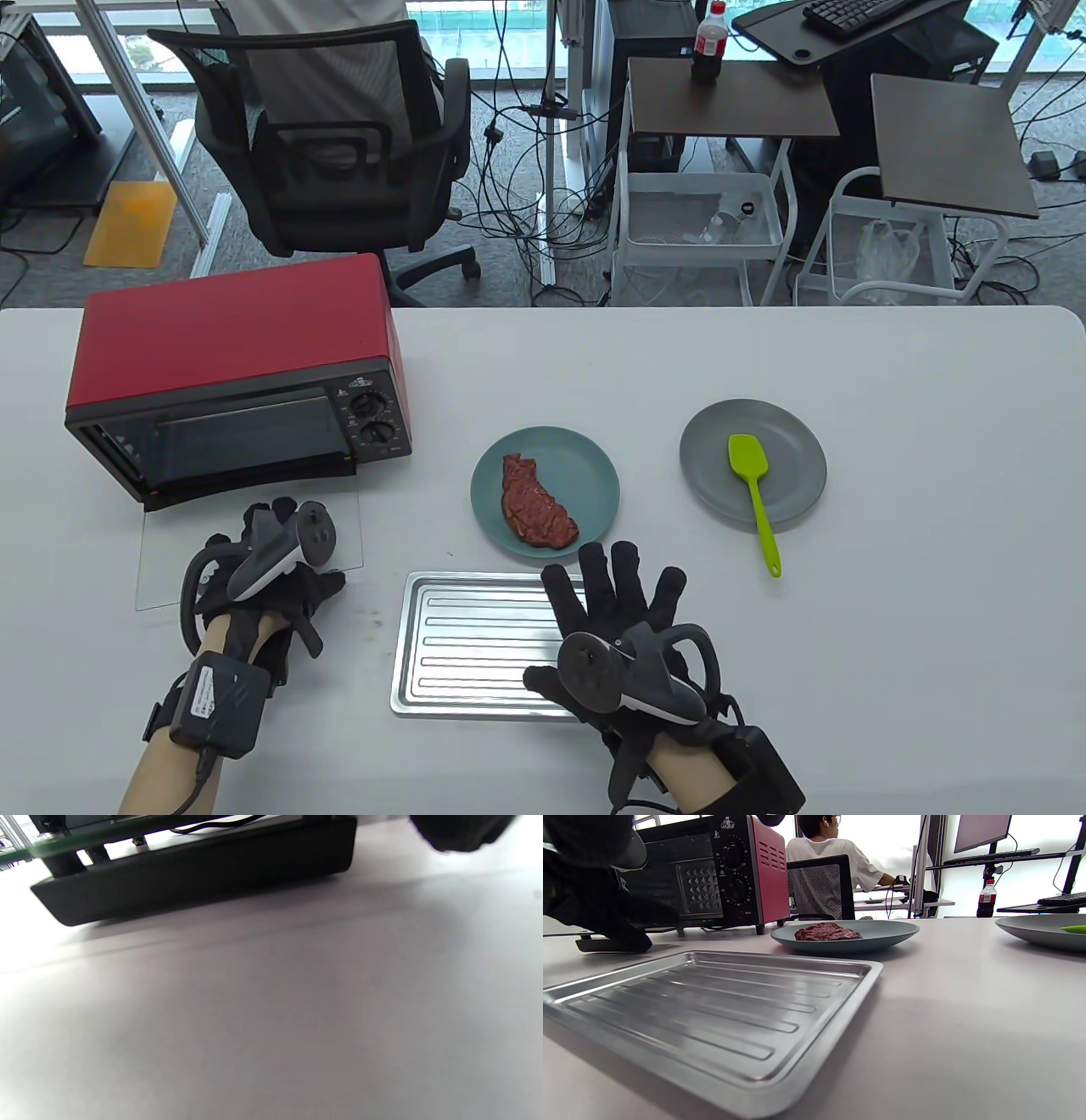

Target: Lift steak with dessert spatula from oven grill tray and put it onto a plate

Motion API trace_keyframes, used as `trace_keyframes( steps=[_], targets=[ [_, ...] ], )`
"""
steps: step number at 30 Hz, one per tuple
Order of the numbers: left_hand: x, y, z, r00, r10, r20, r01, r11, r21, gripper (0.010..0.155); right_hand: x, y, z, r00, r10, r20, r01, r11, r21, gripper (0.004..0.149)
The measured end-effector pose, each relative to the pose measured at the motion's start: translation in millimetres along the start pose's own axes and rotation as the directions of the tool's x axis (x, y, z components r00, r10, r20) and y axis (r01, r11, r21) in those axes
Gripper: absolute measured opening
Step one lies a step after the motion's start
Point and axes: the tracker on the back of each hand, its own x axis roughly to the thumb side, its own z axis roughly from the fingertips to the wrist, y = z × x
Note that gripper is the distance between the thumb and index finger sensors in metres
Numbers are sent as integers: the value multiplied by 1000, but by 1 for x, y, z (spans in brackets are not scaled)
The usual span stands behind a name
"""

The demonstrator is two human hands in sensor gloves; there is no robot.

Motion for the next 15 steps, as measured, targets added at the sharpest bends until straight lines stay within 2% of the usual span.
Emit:
trace_keyframes(
  steps=[15],
  targets=[
    [-1, 23, -1, 1000, -3, 7, 3, 996, -87, 86, 0, 4, -2, 999, -42, 30, 41, 999, 35, 99]
  ],
)
